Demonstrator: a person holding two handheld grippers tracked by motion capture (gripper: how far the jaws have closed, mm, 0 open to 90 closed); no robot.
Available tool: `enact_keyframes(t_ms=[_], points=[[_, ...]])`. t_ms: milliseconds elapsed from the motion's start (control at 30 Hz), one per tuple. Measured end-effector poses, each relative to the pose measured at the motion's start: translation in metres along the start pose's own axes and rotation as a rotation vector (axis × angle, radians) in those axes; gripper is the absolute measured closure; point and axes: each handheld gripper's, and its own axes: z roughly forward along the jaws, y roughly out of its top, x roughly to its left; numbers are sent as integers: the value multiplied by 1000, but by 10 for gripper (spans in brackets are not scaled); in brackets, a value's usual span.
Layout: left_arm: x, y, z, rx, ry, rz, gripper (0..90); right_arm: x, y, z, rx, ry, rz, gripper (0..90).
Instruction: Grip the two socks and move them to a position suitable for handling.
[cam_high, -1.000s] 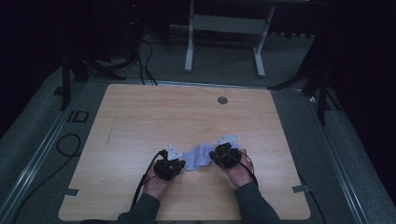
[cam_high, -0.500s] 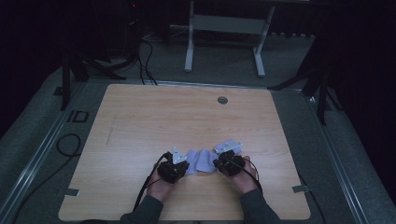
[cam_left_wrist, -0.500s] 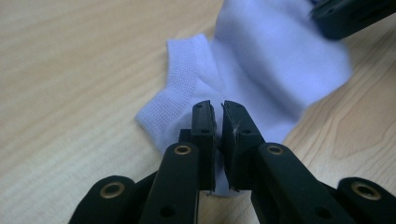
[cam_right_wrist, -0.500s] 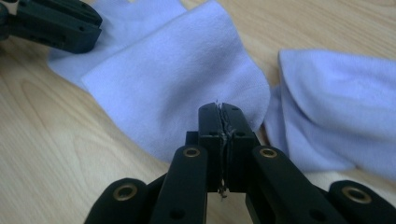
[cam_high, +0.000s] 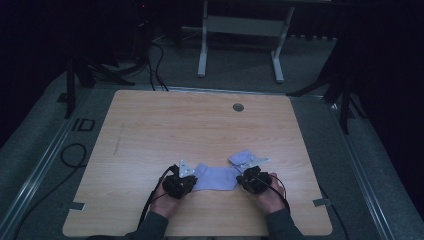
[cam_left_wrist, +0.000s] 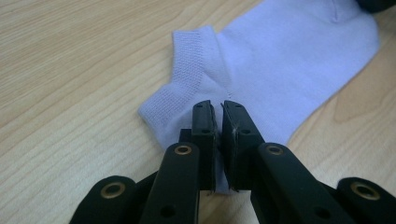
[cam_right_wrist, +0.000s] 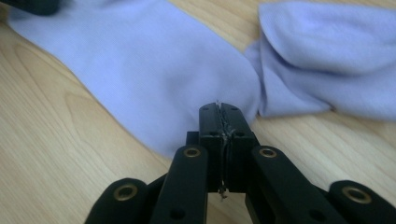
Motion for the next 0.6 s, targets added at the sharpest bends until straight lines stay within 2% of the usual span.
enact_keyframes(t_ms=[67, 167, 200, 300, 400, 433, 600], points=[[0, -1, -1, -1, -8, 1, 827, -2, -3, -2, 4, -9, 7, 880], [1, -2, -2, -5, -21, 6, 814, -10, -4, -8, -26, -32, 46, 870], [1, -2, -2, -5, -21, 6, 807, -10, -4, -8, -26, -32, 46, 870], [0, -2, -2, -9, -25, 9, 789, -18, 4, -14, -69, -68, 67, 796], [-1, -2, -2, -9, -25, 14, 763, -21, 10, -16, -83, -84, 66, 757], [-1, -2, -2, -11, -25, 14, 754, -23, 17, -17, -90, -92, 59, 693], [-1, -2, -4, -19, -26, 10, 725, -25, 32, -14, -97, -92, 50, 630]])
